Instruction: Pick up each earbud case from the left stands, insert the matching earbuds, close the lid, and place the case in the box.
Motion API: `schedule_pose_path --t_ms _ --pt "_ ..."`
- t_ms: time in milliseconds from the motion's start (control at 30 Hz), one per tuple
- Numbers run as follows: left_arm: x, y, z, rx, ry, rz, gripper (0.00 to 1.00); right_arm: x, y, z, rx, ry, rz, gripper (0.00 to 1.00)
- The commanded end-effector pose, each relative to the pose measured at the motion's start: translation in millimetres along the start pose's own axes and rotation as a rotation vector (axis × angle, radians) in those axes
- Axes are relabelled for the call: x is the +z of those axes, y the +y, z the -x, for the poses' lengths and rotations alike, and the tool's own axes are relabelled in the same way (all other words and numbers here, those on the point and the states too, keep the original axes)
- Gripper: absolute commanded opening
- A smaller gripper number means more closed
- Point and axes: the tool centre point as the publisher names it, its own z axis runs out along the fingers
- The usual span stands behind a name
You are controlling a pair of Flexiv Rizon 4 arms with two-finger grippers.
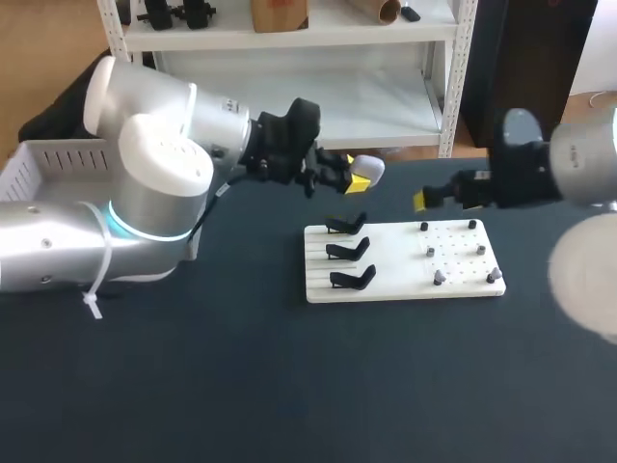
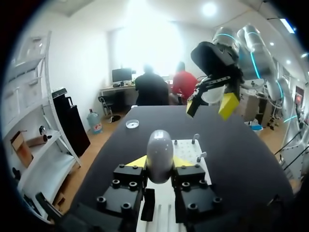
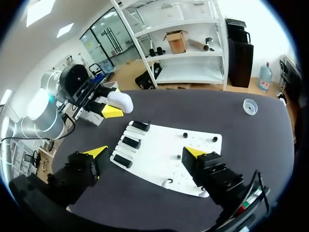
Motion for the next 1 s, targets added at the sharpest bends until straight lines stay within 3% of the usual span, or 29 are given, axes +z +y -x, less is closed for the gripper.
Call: schedule_pose_path --t_ms 33,500,1000 --pt "-0.5 -8.2 0.1 0.009 -0.002 0.003 0.0 16.6 1.7 7.3 0.002 0.019 0.007 1.0" --pt "2.4 -20.1 3.3 0.033 -0.011 -0.005 0.0 43.9 10.1 17.7 0.006 0.072 0.039 1.0" --pt "10.5 -27.5 1.3 0.034 -0.006 -0.032 0.0 45.3 7.3 23.3 0.013 0.076 0.036 1.0"
